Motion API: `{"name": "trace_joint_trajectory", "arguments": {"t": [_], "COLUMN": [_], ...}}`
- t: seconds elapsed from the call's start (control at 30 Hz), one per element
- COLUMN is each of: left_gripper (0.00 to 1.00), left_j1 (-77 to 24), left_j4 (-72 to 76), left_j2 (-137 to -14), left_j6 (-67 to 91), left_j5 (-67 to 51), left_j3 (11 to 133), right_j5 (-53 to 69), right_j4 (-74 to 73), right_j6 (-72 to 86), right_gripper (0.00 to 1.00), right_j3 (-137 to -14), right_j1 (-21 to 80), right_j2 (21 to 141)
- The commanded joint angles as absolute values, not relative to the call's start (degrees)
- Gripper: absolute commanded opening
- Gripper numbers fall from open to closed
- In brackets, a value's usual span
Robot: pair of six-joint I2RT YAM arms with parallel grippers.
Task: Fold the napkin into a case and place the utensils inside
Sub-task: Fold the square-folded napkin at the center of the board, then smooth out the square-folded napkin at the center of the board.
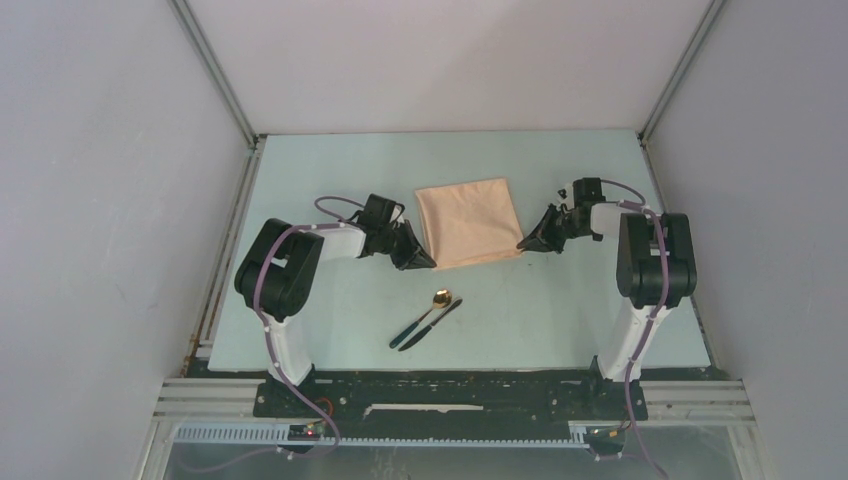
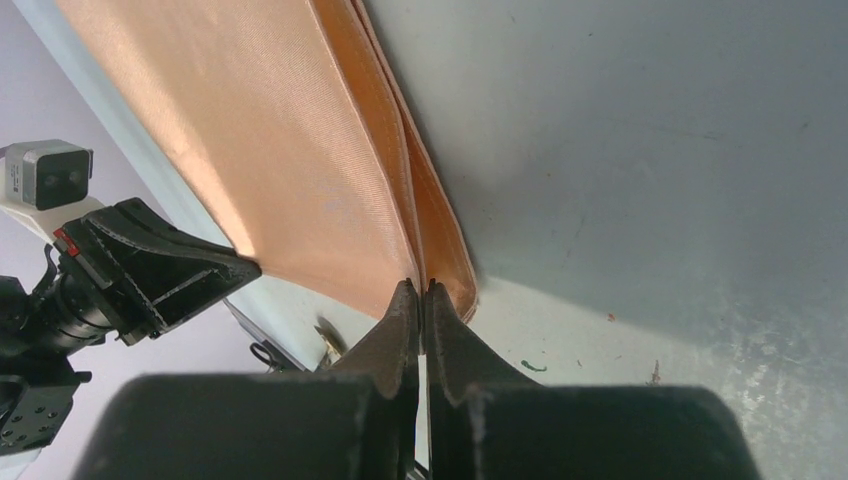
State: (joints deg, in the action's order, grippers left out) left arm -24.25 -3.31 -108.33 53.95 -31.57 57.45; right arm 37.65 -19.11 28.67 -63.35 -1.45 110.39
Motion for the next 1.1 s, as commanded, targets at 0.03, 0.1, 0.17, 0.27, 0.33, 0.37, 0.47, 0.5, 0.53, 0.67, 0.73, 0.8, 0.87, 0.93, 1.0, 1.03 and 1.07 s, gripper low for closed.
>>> {"name": "trace_joint_trajectory", "arguments": {"t": [0.03, 0.1, 0.17, 0.27, 0.33, 0.37, 0.47, 0.5, 0.53, 0.67, 0.73, 0.8, 0.87, 0.93, 1.0, 1.03, 1.07], "left_gripper": [0.0, 0.0, 0.0, 0.0, 0.0, 0.0, 0.02, 0.05, 0.1, 0.38, 0.47, 0.49, 0.51, 0.54, 0.54, 0.54, 0.54], "left_j1": [-23.82, -23.83, -23.78, -23.65, -23.59, -23.57, -23.56, -23.57, -23.56, -23.06, -23.03, -22.8, -22.53, -22.65, -22.85, -22.89, -23.0], "left_j4": [-3.76, -3.67, -3.65, -3.67, -3.67, -3.68, -3.66, -3.89, -4.05, -5.65, -6.25, -9.15, -11.51, -12.36, -12.47, -12.11, -11.48], "left_j2": [-108.33, -108.41, -108.18, -107.97, -107.98, -107.95, -107.14, -106.42, -105.67, -101.75, -99.75, -98.0, -96.3, -95.39, -96.14, -96.16, -95.97], "left_j6": [52.73, 52.73, 52.58, 52.56, 52.43, 52.39, 52.3, 52.3, 52.29, 52.18, 52.01, 50.7, 49.39, 48.88, 49.38, 49.84, 50.24], "left_j5": [-30.5, -30.51, -30.45, -30.5, -30.54, -30.56, -30.51, -30.28, -30.25, -30.42, -30.96, -30.45, -29.72, -30.39, -31.89, -31.75, -31.28], "left_j3": [56.55, 56.51, 56.31, 56.09, 55.99, 55.89, 55.6, 55.4, 55.22, 54.44, 54.22, 54.8, 55.7, 56.79, 58.11, 58.25, 58.19], "right_j5": [35.78, 35.64, 35.27, 34.9, 34.85, 34.81, 34.68, 34.14, 33.36, 31.0, 29.02, 26.69, 26.1, 27.39, 31.17, 33.88, 36.57], "right_j4": [-20.42, -20.84, -21.23, -21.53, -21.53, -21.53, -21.68, -21.89, -22.08, -23.0, -23.97, -24.97, -24.73, -24.13, -22.71, -21.13, -19.33], "right_j6": [27.76, 27.5, 27.18, 27.15, 27.03, 27.1, 26.87, 26.72, 26.54, 25.99, 24.83, 23.79, 22.87, 22.53, 23.28, 24.22, 25.51], "right_gripper": [0.0, 0.0, 0.0, 0.0, 0.0, 0.0, 0.08, 0.12, 0.17, 0.34, 0.41, 0.46, 0.49, 0.51, 0.52, 0.52, 0.52], "right_j3": [-63.6, -63.58, -63.59, -63.61, -63.59, -63.63, -63.61, -63.55, -63.59, -63.7, -63.71, -63.68, -63.71, -64.41, -65.89, -66.44, -66.65], "right_j1": [-0.89, -0.96, -1.16, -1.25, -1.23, -1.27, -1.14, -1.07, -1.1, -1.07, -1.06, -1.1, -0.59, 0.71, 3.27, 4.76, 5.75], "right_j2": [106.75, 106.58, 106.33, 106.36, 106.51, 106.64, 106.76, 106.54, 105.97, 102.93, 101.02, 99.35, 97.68, 97.73, 99.46, 100.68, 101.83]}}
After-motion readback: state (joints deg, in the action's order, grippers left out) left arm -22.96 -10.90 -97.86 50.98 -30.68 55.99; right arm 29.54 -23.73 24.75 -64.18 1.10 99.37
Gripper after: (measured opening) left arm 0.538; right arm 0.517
